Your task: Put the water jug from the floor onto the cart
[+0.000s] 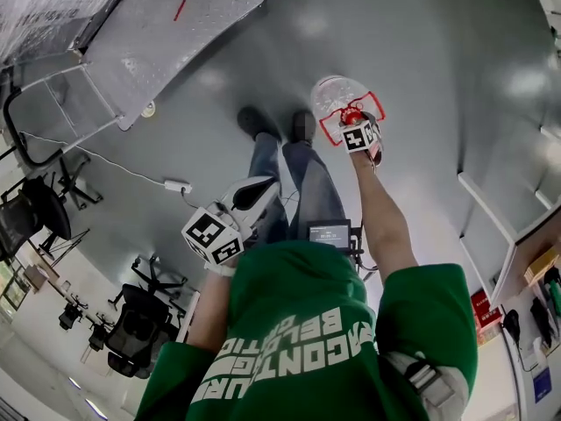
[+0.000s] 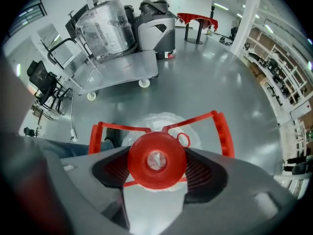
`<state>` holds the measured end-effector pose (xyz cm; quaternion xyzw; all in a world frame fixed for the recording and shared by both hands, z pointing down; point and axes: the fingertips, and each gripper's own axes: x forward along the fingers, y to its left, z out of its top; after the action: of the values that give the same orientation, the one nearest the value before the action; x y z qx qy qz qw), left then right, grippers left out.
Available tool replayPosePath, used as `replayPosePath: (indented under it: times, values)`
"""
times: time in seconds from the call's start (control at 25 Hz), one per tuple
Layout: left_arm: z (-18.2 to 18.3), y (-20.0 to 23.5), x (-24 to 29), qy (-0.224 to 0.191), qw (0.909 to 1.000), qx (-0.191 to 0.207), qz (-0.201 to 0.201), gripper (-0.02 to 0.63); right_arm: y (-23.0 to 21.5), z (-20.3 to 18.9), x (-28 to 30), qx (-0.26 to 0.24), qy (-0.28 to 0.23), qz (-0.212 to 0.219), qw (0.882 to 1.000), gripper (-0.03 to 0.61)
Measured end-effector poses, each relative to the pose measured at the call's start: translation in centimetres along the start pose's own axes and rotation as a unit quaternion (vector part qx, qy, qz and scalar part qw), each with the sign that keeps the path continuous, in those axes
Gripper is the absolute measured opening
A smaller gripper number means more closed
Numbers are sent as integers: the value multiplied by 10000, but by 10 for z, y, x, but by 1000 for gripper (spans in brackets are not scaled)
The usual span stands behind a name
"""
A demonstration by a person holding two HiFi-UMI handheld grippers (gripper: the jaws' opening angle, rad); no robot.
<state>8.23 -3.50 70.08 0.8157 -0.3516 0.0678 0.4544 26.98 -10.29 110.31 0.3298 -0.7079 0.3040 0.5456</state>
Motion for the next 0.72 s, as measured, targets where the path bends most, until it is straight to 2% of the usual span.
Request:
replayPosePath:
  times: [0.16, 0.4, 0.52, 0.72]
  values:
    - [14, -2, -9, -370, 9993, -59, -10, 14, 2, 15, -32, -29, -320, 55, 9995, 295]
    - [44, -7, -31, -866, 9962, 39, 21, 14, 9, 34, -93, -401, -542, 116, 9977, 295]
    - [65, -8, -44, -1141, 9934, 12, 68, 14, 8, 55, -116, -655, -745, 138, 9950, 296]
    - [89, -23, -68, -1556, 9874, 257, 107, 14, 1, 95, -184, -763, -1300, 8, 9886, 298]
